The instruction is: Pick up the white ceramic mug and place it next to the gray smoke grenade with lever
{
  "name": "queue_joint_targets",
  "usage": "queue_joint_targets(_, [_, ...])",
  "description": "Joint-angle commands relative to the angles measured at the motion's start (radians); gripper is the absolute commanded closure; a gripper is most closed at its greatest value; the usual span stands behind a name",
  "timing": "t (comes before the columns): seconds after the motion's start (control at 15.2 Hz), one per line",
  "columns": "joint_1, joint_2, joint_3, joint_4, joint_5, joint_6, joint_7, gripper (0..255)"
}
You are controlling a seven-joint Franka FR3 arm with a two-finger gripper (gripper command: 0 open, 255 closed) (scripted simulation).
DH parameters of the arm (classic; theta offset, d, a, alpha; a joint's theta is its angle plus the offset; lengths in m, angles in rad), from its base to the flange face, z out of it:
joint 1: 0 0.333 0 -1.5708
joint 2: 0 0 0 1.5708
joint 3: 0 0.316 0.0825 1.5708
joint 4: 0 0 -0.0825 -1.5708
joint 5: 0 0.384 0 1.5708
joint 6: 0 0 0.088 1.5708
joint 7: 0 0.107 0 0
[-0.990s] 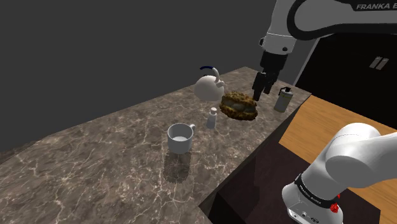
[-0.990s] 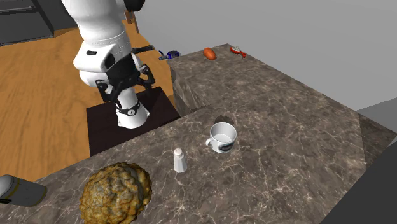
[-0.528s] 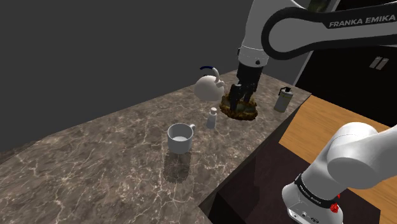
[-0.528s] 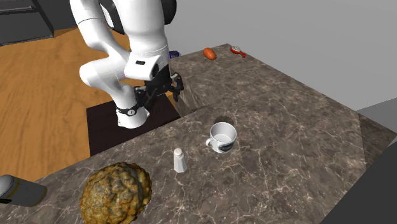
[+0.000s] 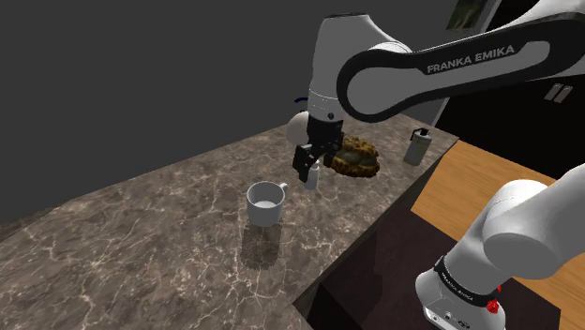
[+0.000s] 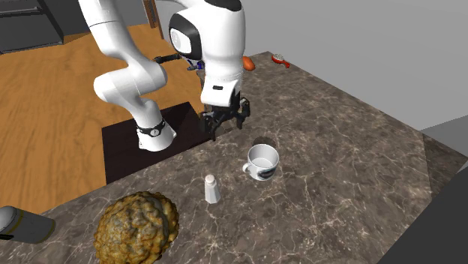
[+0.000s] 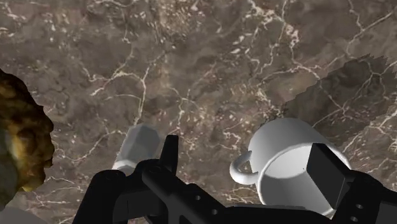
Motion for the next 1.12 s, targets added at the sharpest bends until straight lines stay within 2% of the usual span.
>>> queue_joint_targets(0.0, [0.001, 0.068, 0.042, 0.036, -0.018, 0.04, 0.058, 0])
queue_joint_targets(0.33, [0.001, 0.255, 0.133, 0.146, -0.116, 0.119, 0.217, 0])
queue_joint_targets(0.73, [0.044, 0.509, 0.187, 0.326, -0.307, 0.156, 0.432, 0])
queue_joint_targets(1.06, [0.056, 0.558, 0.178, 0.32, -0.346, 0.202, 0.463, 0])
